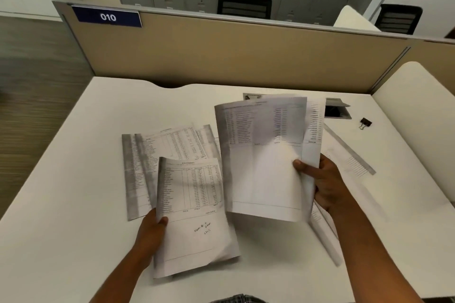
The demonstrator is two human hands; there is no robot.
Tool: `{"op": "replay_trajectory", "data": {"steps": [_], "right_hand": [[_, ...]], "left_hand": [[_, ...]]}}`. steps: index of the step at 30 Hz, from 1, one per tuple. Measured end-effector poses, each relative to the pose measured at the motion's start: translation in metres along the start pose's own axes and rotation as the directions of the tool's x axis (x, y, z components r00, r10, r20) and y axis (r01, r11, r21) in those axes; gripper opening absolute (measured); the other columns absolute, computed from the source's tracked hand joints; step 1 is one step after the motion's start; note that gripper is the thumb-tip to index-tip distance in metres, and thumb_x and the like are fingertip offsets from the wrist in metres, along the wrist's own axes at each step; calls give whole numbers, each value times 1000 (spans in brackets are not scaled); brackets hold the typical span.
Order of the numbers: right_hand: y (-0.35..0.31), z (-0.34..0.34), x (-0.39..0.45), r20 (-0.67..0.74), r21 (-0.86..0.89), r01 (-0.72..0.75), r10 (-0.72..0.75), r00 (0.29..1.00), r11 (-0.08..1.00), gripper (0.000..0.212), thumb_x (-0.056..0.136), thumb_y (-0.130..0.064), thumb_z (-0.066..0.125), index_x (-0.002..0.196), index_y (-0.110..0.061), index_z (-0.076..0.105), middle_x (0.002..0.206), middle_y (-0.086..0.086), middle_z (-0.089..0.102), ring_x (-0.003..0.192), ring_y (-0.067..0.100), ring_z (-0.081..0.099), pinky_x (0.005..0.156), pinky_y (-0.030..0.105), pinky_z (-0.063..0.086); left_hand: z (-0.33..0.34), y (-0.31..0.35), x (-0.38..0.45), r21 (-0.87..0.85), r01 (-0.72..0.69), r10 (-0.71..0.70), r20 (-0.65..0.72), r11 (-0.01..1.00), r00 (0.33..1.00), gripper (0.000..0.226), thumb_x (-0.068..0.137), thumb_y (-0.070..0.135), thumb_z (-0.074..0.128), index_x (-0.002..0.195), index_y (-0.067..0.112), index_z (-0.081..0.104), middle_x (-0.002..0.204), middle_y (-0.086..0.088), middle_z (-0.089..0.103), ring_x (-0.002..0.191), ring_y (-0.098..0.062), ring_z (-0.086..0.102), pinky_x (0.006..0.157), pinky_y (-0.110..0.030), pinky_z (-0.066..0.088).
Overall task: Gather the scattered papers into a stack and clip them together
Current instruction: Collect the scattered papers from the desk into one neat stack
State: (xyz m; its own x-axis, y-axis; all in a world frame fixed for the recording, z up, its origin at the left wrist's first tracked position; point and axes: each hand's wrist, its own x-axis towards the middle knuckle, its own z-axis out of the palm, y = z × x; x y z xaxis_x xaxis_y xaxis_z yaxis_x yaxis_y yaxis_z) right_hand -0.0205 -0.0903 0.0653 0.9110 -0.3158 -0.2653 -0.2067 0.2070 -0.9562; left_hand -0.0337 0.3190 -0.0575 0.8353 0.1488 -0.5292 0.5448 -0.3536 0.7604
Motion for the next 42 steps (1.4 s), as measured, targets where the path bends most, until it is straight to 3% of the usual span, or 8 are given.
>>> {"op": "replay_trajectory", "data": {"steps": [4,10,14,19,26,31,38,42], "right_hand": [[1,9,2,33,36,-36,34,999,999,56,74,-12,84,126,-4,65,119,18,73,97,29,73,78,38,63],[27,26,1,57,-15,-94,95,994,995,106,39,-39,103,132,-8,63,123,14,73,110,36,71,85,44,62],[16,32,4,72,71,-99,93,993,993,72,66,-19,92,131,-6,64,125,15,72,114,36,69,99,50,55],[2,33,6,54,78,-89,85,995,993,44,85,0,74,128,-3,65,119,15,74,108,33,71,90,44,61],[53,62,-8,89,-193,-224,244,966,955,48,75,-2,85,120,-3,67,107,13,78,93,32,76,78,44,63],[105,79,-20,24,-477,-233,277,960,848,67,60,-26,97,117,-15,64,109,4,74,97,27,73,83,47,63],[119,87,-27,-25,-539,-258,291,956,802,71,70,-25,92,126,-19,48,117,0,63,99,17,64,84,36,57],[122,82,-30,-71,-583,-280,296,953,763,75,81,-37,83,139,-20,40,124,-1,58,110,22,60,93,37,53]], "left_hand": [[1,0,-1,-1,-1,1,10,1000,1000,39,100,14,46,139,14,46,136,-7,56,121,-29,54,106,-47,44],[7,4,-5,25,-31,30,29,999,999,41,99,14,46,139,21,47,135,-3,58,118,-27,56,105,-47,44],[6,11,-12,73,-30,33,-39,997,999,35,99,10,45,132,16,52,128,-6,60,115,-29,56,100,-38,43],[4,13,-15,93,-29,36,-75,995,997,34,99,10,45,131,16,52,128,-9,61,113,-30,57,97,-39,44],[14,24,-23,-19,-39,40,25,999,999,31,101,21,45,131,19,51,124,-3,61,107,-22,59,91,-36,49],[21,29,-40,-181,-27,32,25,983,999,16,101,33,48,102,28,63,97,4,71,91,-14,67,69,-24,52],[27,26,-35,-238,45,-51,-20,970,998,66,92,70,27,122,24,63,115,1,67,107,-22,62,101,-42,48],[28,26,-36,-120,40,-40,1,992,999,58,92,67,39,126,26,60,117,0,66,107,-24,61,100,-42,48]]}}
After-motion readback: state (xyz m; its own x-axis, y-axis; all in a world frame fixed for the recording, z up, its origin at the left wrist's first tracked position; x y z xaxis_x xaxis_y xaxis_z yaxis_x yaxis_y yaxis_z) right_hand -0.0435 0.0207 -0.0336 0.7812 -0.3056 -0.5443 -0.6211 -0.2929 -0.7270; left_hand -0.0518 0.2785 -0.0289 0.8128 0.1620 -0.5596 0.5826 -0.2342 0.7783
